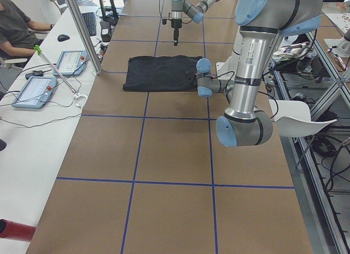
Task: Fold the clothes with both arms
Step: 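Lower the right gripper to the shirt's near corner beside the left gripper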
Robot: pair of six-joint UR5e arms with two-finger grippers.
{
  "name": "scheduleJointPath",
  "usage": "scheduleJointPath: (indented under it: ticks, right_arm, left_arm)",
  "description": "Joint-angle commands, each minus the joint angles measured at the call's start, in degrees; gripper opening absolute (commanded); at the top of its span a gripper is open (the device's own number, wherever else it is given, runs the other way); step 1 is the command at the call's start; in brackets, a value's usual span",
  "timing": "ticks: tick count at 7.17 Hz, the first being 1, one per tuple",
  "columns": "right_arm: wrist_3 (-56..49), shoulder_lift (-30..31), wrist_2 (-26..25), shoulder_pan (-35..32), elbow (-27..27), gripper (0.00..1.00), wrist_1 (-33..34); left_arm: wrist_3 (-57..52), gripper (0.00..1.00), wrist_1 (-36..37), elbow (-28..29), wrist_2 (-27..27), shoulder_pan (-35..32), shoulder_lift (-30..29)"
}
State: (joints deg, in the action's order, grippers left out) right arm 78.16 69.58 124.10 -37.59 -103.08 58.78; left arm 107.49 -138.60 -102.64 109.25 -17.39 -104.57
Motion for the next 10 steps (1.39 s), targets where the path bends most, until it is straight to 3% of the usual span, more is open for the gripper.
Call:
scheduleJointPath:
  ticks: [1, 4, 6, 10]
  right_arm:
    - [8.55, 0.29, -0.87, 5.65, -1.15, 1.0, -0.07]
    - [17.63, 0.38, -9.13, 13.58, -1.77, 1.0, 3.68]
    - [17.64, -0.32, -10.63, 15.7, -5.18, 1.0, 15.88]
    - [16.76, 0.73, -12.22, 17.46, -4.59, 1.0, 16.28]
  left_arm:
    - [0.0, 0.0, -0.09, -0.63, 0.0, -0.1, 0.07]
    - [0.0, 0.0, -0.09, -0.9, 0.0, -0.19, 0.33]
    - [0.0, 0.0, -0.09, -0.9, 0.0, -0.19, 0.42]
    - [0.52, 0.0, -0.09, -0.72, 0.0, -0.01, 0.34]
